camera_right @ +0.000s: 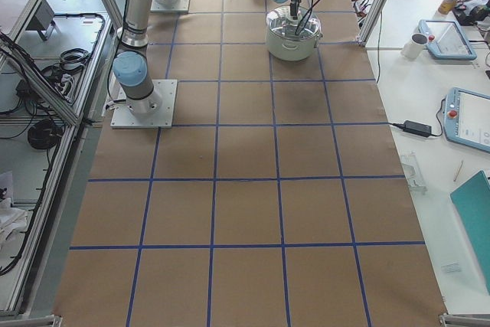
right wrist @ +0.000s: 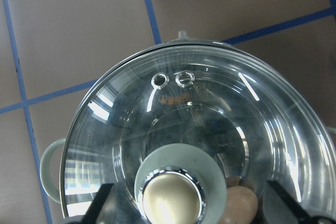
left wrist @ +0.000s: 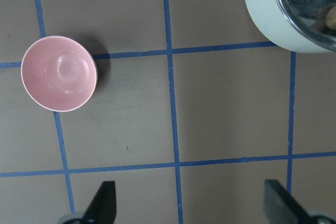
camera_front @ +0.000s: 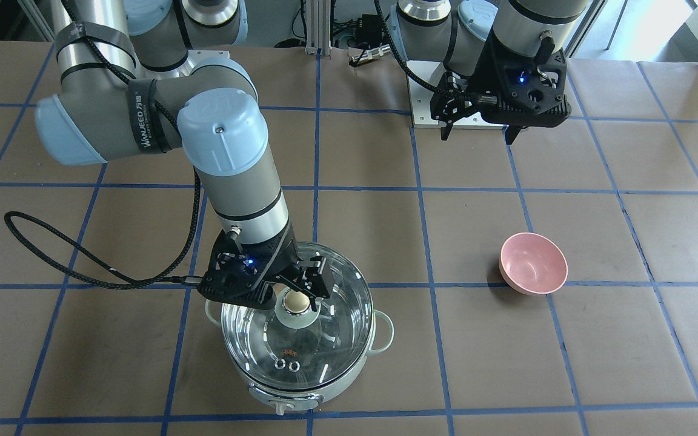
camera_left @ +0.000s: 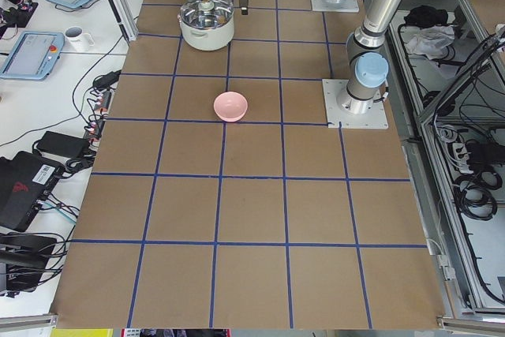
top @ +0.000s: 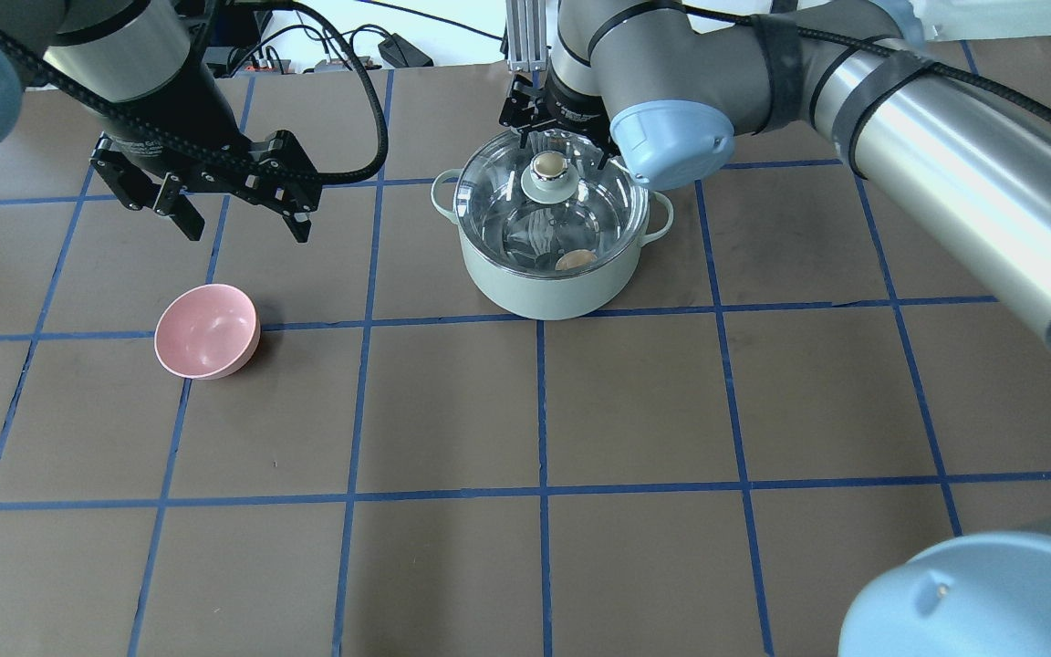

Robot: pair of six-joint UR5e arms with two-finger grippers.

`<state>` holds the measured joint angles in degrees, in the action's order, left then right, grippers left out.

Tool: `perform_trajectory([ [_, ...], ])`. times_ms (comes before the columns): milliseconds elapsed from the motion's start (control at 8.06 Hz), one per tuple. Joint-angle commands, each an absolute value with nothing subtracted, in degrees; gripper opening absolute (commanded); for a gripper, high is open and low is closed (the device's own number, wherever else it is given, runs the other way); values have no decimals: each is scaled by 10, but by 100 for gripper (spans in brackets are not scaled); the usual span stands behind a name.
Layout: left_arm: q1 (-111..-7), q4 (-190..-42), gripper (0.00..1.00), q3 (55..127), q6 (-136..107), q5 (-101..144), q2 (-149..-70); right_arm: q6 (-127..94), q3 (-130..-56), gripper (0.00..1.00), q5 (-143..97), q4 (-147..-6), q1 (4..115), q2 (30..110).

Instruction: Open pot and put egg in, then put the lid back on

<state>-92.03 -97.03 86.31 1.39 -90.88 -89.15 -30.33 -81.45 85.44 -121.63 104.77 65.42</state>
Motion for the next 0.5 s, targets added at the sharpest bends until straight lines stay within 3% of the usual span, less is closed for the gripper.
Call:
perform_trajectory([
  [0, -920, -970, 100, 863, 14, -909, -891, -189, -814, 100, 851, -1136, 988, 718],
  [372, -919, -969, 100, 863, 16, -909, -891, -9, -813, 100, 854, -977, 892, 832],
])
